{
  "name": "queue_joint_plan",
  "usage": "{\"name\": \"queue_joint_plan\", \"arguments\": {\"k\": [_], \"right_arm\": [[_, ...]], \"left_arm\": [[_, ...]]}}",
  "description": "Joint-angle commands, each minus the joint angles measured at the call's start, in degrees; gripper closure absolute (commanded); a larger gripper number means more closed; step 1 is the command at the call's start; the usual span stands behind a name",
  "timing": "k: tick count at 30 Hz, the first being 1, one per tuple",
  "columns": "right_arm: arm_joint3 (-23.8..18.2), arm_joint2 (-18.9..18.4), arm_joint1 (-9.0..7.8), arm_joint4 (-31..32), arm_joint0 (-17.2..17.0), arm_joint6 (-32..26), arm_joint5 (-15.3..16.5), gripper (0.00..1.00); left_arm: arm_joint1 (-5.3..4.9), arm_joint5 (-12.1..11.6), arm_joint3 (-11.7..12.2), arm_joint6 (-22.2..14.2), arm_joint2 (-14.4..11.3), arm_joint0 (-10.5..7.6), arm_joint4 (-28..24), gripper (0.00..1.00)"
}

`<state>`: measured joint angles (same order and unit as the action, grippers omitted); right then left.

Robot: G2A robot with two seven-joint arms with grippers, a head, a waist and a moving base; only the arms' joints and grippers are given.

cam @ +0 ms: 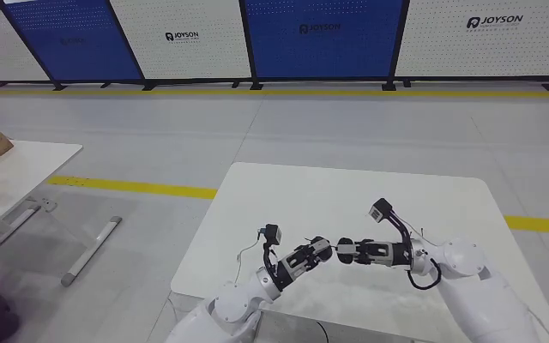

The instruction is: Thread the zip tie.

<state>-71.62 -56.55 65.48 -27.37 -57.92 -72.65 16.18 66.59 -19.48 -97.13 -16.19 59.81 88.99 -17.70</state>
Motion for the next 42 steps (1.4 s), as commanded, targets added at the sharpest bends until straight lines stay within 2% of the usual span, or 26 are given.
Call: {"name": "queue_joint_plan", "arguments": {"k": [1, 3, 6, 8, 26, 27, 28, 32, 38, 39, 41, 42], "right_arm": [[0.1, -0.1, -0.01, -0.1, 0.0, 0.1, 0.0, 1.0], [0.1, -0.1, -0.01, -0.1, -0.1, 0.2, 0.0, 1.0], [0.1, -0.1, -0.01, 0.0, -0.1, 0.3, 0.0, 1.0], [0.1, 0.0, 0.01, 0.0, -0.1, 0.3, 0.0, 1.0], [0.8, 0.3, 0.15, -0.7, 0.3, -0.3, -0.4, 1.0], [0.9, 0.4, 0.17, -0.6, 0.4, -0.4, -0.5, 0.67], [1.0, 0.5, 0.19, -0.6, 0.4, -0.4, -0.7, 0.0], [1.2, 0.6, 0.26, -0.9, 0.6, -0.7, -0.7, 0.0], [0.8, -0.2, 0.13, -2.3, 0.5, -1.5, -0.4, 0.0], [0.6, -0.6, 0.04, -2.7, 0.2, -1.5, -0.2, 0.0], [-0.1, -1.9, -0.29, -3.2, -0.5, -1.1, 0.2, 0.0], [-0.4, -2.8, -0.5, -3.4, -0.9, -0.5, 0.3, 0.0]], "left_arm": [[0.01, 0.0, 0.0, 0.0, 0.0, 0.01, -0.1, 0.62], [0.01, 0.0, 0.1, -0.1, 0.0, 0.0, 0.0, 0.69], [0.0, 0.0, 0.1, -0.2, -0.1, -0.05, 0.5, 0.91], [0.0, 0.0, 0.1, -0.2, -0.1, -0.08, 0.5, 1.0], [0.05, 0.1, 0.1, 0.2, -0.1, -0.32, 1.0, 1.0], [0.05, 0.0, 0.2, 0.7, 0.0, -0.33, 1.4, 1.0], [0.07, 0.0, 0.1, 0.9, 0.0, -0.29, 1.6, 1.0], [0.15, 0.2, 0.1, 1.8, -0.2, -0.19, 1.7, 1.0], [0.56, 3.6, -0.3, 6.8, -0.4, 0.0, 0.1, 1.0], [0.65, 3.9, -0.5, 8.1, -0.4, 0.11, 0.2, 1.0], [0.91, 4.8, -1.0, 13.6, -0.2, 0.55, 1.3, 1.0], [1.06, 4.0, -1.4, 17.0, -0.2, 0.61, 4.0, 1.0]]}}
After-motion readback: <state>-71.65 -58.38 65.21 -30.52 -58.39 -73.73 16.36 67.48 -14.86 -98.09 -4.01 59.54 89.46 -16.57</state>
